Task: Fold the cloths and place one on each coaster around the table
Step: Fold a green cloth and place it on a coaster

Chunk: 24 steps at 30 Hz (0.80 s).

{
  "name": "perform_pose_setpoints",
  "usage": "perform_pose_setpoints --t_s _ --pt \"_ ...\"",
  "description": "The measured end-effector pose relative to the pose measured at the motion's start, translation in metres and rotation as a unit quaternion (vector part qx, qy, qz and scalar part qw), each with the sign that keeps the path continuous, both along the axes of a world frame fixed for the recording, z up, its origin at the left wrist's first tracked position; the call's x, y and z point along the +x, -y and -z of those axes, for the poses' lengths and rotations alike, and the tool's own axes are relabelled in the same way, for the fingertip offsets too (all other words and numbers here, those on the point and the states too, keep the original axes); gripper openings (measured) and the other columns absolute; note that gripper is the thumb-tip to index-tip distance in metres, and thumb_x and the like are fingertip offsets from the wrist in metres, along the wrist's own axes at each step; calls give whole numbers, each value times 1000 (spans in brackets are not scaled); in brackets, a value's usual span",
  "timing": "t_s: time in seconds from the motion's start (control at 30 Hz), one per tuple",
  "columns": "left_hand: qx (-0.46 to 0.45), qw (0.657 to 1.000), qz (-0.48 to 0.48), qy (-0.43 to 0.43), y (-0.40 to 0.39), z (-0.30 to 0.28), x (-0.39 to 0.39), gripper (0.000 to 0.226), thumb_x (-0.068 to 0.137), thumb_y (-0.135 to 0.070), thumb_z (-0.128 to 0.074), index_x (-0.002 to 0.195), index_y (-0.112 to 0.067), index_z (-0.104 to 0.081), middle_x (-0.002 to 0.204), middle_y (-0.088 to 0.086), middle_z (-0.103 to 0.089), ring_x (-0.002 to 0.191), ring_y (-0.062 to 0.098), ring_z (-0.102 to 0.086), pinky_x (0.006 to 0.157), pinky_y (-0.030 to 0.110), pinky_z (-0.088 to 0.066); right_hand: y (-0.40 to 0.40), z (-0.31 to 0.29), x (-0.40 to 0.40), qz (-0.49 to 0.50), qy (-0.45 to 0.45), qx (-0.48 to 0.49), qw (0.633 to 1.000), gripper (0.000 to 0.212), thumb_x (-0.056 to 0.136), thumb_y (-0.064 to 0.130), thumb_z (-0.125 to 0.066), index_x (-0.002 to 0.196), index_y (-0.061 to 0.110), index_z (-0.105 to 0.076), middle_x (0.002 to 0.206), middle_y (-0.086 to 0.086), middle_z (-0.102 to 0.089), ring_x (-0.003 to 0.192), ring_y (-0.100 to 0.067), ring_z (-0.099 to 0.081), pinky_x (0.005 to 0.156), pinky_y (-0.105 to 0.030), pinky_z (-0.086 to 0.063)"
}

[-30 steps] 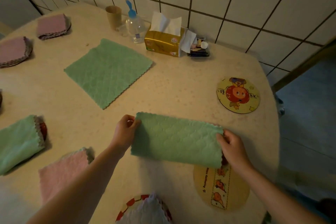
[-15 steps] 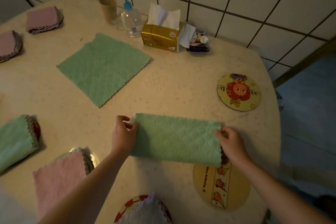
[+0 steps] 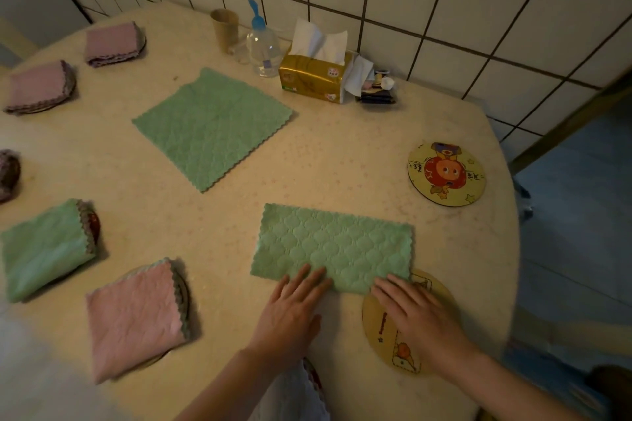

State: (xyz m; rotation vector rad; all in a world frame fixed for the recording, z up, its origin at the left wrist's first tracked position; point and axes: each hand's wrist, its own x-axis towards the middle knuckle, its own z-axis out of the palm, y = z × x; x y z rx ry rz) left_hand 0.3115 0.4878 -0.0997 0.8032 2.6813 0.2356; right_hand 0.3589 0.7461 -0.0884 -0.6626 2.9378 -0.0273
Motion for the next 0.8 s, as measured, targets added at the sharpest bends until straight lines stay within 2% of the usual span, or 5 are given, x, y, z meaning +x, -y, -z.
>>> perform_pose_setpoints --t_s 0.17,0.37,0.5,0.67,0.8 --pt "-41 997 -57 17 30 0 0 61 78 -42 -40 138 -34 -44 149 -10 -40 136 15 -38 109 40 -25 3 -10 -15 -17 13 19 1000 88 31 -2 -84 116 13 -64 119 -2 -64 107 -22 -62 80 -34 -55" --pt "-19 990 -140 14 53 0 1 59 86 -38 -41 144 -34 -34 156 -10 -25 145 19 -22 112 43 -21 10 -10 -33 13 60 31 998 92 19 -2 -85 104 20 -55 108 -5 -59 92 -23 -60 57 -29 -55" --pt "-15 989 -147 18 52 1 -3 57 96 -35 -42 149 -35 -21 159 -14 -7 147 14 0 114 36 -1 7 -23 -35 -3 28 14 999 61 42 -5 -81 96 18 -61 91 0 -61 80 -21 -59 62 -33 -50" --pt "-56 992 -111 -8 52 -5 -13 63 88 -54 -18 143 -31 -39 155 -5 -29 145 21 -19 112 46 -7 15 -35 -22 -45 15 -37 998 31 66 1 -66 90 20 -58 86 5 -59 75 -16 -55 63 -31 -50" --pt "-15 999 -33 -1 41 -14 -12 74 87 -63 -32 151 -34 -10 158 -10 1 145 18 7 118 44 2 40 -51 1 -57 49 -110 991 23 77 12 -51 98 20 -57 90 5 -55 81 -14 -55 61 -27 -52"
